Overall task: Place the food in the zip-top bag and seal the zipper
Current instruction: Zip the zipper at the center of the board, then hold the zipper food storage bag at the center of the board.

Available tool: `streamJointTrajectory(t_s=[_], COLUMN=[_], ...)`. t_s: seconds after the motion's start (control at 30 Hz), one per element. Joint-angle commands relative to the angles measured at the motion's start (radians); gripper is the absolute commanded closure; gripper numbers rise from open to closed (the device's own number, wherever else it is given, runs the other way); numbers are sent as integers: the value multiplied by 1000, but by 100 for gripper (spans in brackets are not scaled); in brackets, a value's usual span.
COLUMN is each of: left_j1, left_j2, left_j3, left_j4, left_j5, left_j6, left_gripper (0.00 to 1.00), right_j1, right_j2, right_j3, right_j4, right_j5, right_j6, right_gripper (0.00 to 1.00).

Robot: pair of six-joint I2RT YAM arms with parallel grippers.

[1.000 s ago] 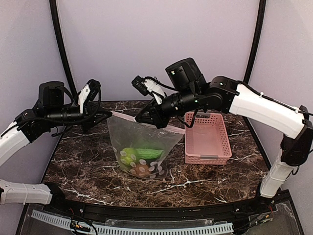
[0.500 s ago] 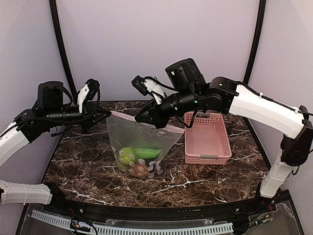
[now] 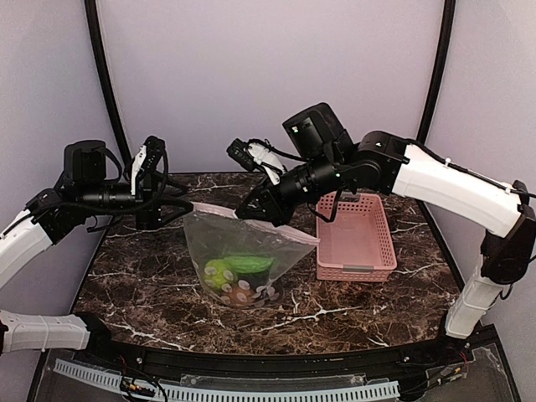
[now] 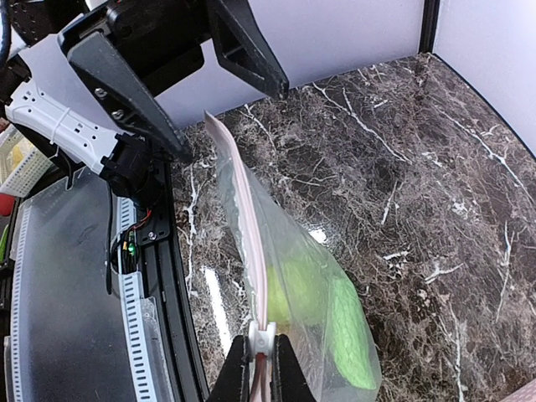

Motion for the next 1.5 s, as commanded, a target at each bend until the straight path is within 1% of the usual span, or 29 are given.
streamJointTrajectory(t_s=[0.0, 0.03, 0.07, 0.1, 0.13, 0.17, 0.23, 0.27, 0.3, 0.33, 0.37, 0.4, 0.43, 0.47, 0.5, 0.53, 0.6, 0.93, 1.23, 1.3, 1.33, 1.37, 1.4, 1.47], left_j1=[5, 5, 4, 3, 3, 3, 2, 2, 2, 1, 1, 1, 0, 0, 0, 0, -1, -9, -11, -11, -11, -11, -11, -11], left_j2=[38, 46, 61, 69, 83, 89, 104, 110, 112, 114, 116, 117, 118, 119, 119, 122, 124, 129, 127, 121, 115, 113, 112, 125], left_j3=[5, 8, 17, 20, 25, 26, 24, 23, 22, 21, 20, 19, 17, 17, 14, 13, 10, 1, 1, 11, 16, 16, 16, 22], left_j4=[31, 33, 35, 37, 41, 45, 55, 60, 70, 74, 83, 85, 91, 94, 102, 107, 117, 134, 129, 106, 98, 98, 103, 109], left_j5=[111, 121, 143, 154, 176, 197, 222, 231, 249, 255, 266, 269, 274, 277, 288, 294, 312, 324, 324, 295, 268, 255, 233, 225], left_j6=[-22, -31, -35, -45, -50, -60, -69, -79, -83, -91, -94, -99, -101, -106, -109, -115, -123, -134, -131, -114, -111, -107, -107, -114], left_gripper=[39, 34, 32, 27, 24, 24, 34, 47, 52, 60, 65, 73, 76, 83, 86, 93, 98, 99, 99, 82, 60, 53, 42, 34], right_j1=[-9, -9, -10, -9, -9, -10, -9, -9, -9, -9, -10, -9, -10, -9, -10, -9, -9, -10, -10, -10, -9, -9, -9, -10], right_j2=[-3, 0, 0, 3, 3, 2, 5, 5, 7, 9, 10, 12, 13, 15, 18, 18, 22, 70, 90, 86, 82, 78, 73, 64], right_j3=[29, 31, 30, 30, 30, 30, 28, 26, 25, 25, 26, 28, 29, 32, 34, 35, 39, 78, 100, 99, 97, 93, 91, 81], right_j4=[-16, -13, -10, -7, -3, 3, 11, 14, 18, 19, 21, 21, 23, 24, 27, 30, 39, 60, 80, 79, 80, 79, 81, 84], right_j5=[-43, -44, -46, -49, -53, -59, -63, -65, -67, -68, -68, -68, -69, -71, -69, -66, -68, -93, -84, -79, -79, -80, -82, -93], right_j6=[2, 1, 1, 1, 1, 2, 3, 1, 1, 0, -2, -1, -3, -3, -4, -3, 0, 0, 0, -3, -3, -4, -3, -4], right_gripper=[100, 100, 100, 100, 100, 100, 100, 100, 100, 100, 100, 100, 100, 100, 100, 100, 100, 100, 100, 100, 100, 100, 100, 100])
